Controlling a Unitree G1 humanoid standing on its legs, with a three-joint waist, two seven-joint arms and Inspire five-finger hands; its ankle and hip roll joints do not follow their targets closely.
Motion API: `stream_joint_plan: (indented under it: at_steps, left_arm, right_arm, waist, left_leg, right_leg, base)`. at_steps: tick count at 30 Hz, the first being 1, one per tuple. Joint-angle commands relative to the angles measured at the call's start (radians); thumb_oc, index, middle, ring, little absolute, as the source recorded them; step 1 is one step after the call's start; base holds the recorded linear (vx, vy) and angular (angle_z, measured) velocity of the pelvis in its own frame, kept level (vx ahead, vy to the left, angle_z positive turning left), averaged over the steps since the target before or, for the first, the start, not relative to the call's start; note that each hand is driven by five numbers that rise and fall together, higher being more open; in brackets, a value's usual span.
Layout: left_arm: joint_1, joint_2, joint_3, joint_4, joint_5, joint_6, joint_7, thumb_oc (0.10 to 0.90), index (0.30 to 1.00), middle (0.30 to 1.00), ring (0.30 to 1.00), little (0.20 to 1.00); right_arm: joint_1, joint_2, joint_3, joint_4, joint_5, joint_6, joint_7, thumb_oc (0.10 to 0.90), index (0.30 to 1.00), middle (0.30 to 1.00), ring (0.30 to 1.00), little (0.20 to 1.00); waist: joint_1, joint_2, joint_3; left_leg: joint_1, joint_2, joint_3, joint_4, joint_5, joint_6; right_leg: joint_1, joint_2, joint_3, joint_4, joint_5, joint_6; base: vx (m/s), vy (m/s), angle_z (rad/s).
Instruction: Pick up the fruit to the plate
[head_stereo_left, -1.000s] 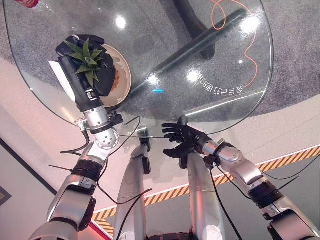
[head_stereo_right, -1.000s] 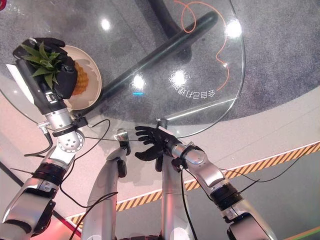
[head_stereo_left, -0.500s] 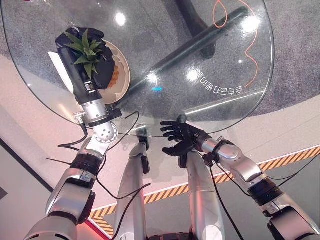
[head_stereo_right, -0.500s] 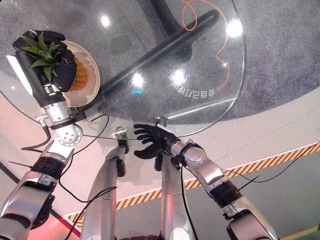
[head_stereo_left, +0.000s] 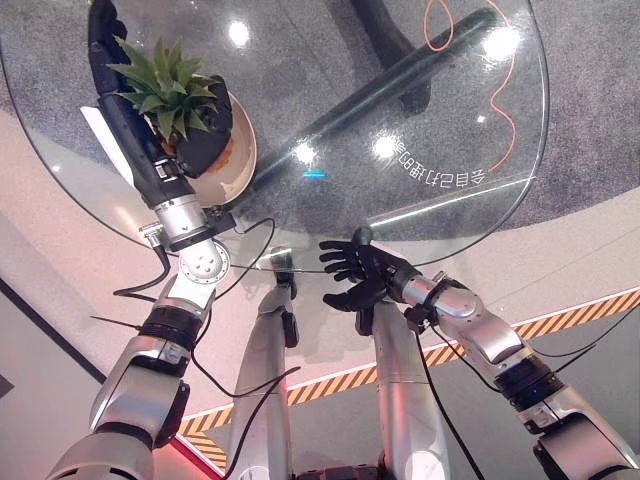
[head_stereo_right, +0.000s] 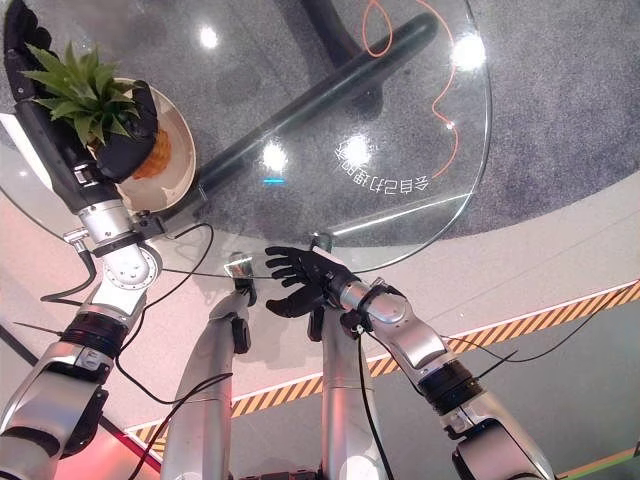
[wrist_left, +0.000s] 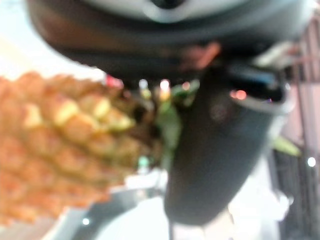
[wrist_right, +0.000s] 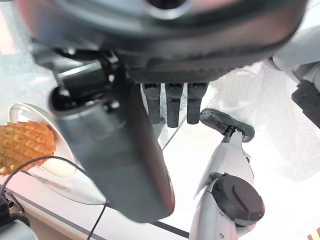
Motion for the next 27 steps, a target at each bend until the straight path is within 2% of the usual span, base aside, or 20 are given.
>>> stream_joint_plan:
  at_steps: [1,13,22,27]
  left_arm:
    - [-0.018,0.005,0.062,-0.069,-0.004,-0.09,-0.01,0.8,0.9,0.9,0.9,0.9]
    - [0.029,0.013,0.076,-0.081,-0.037,-0.073,-0.09,0.8,0.9,0.9,0.9,0.9]
    - [0.127,0.018,0.105,-0.095,-0.087,-0.073,-0.173,0.8,0.9,0.9,0.9,0.9]
    - [0.176,0.024,0.122,-0.109,-0.123,-0.048,-0.232,0.8,0.9,0.9,0.9,0.9]
  right_arm:
    - [0.039,0.027,0.025,-0.076,0.029,-0.024,0.033,0.8,0.9,0.9,0.9,0.9]
    - [0.065,0.041,0.004,-0.084,0.014,-0.035,0.047,0.8,0.9,0.9,0.9,0.9]
    - [0.119,0.043,-0.02,-0.095,-0.005,-0.067,0.076,0.8,0.9,0.9,0.9,0.9]
    - [0.139,0.043,-0.036,-0.09,-0.012,-0.081,0.085,0.8,0.9,0.9,0.9,0.9]
  waist:
    - [0.021,0.018,-0.023]
    - [0.029,0.027,-0.023]
    - [0.043,0.043,-0.023]
    - [0.053,0.05,-0.023]
  left_leg:
    - [0.028,-0.094,-0.001,-0.066,0.051,-0.014]
    - [0.069,-0.089,-0.005,-0.073,0.045,-0.012]
    - [0.122,-0.081,-0.007,-0.086,0.043,-0.012]
    - [0.156,-0.073,-0.009,-0.094,0.045,-0.017]
  right_leg:
    - [0.051,0.063,-0.04,0.002,0.039,0.028]
    - [0.088,0.059,-0.04,0.003,0.028,0.029]
    - [0.136,0.052,-0.045,0.004,0.011,0.03]
    - [0.171,0.046,-0.055,0.005,-0.004,0.029]
  base:
    - [0.0,-0.034,0.01]
    - [-0.01,-0.045,0.01]
    - [-0.02,-0.063,0.0]
    - [-0.03,-0.08,0.0]
